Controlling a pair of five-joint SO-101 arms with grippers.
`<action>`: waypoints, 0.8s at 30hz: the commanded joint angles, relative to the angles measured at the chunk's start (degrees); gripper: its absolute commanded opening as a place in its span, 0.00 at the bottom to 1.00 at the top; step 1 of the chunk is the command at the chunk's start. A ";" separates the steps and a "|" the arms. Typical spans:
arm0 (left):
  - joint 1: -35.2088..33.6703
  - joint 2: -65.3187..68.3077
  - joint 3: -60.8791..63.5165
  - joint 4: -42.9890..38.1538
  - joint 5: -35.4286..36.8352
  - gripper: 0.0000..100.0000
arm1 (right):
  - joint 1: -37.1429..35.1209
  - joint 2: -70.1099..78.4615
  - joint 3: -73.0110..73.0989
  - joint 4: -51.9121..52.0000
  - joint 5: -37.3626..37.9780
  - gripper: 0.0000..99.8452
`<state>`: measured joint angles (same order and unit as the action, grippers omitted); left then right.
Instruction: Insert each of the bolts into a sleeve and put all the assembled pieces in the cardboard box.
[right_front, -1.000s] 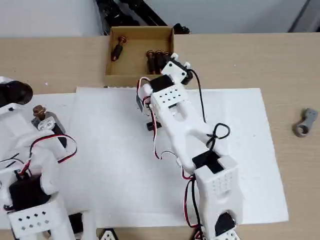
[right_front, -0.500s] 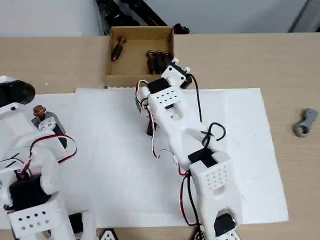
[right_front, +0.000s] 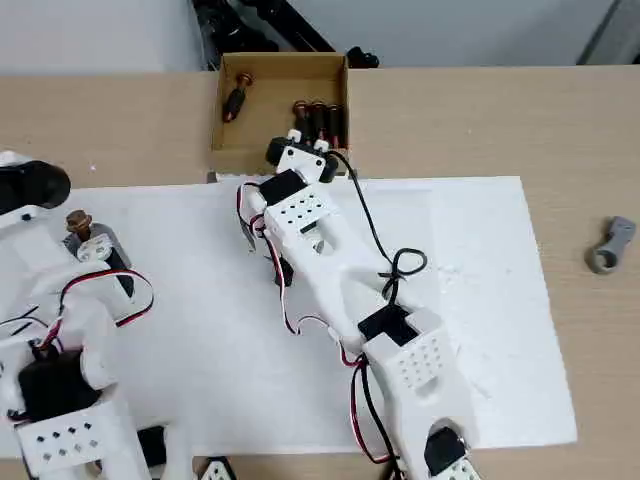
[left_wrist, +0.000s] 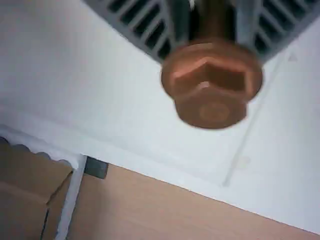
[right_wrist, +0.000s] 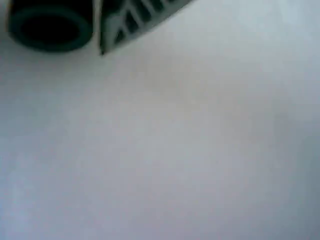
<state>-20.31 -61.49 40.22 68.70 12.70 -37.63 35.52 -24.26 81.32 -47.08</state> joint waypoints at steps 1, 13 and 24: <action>-0.44 0.09 -0.84 -1.58 -0.26 0.01 | -2.33 -2.07 -0.26 3.30 3.69 0.18; -0.44 0.09 -0.57 -1.58 -0.18 0.01 | -2.51 -1.89 -0.26 5.67 10.02 0.18; -0.44 0.09 -0.57 -1.58 -0.26 0.01 | -2.42 3.03 -0.18 5.49 12.66 0.08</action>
<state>-20.31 -61.49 40.22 68.70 12.70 -39.30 37.36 -24.79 86.33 -35.12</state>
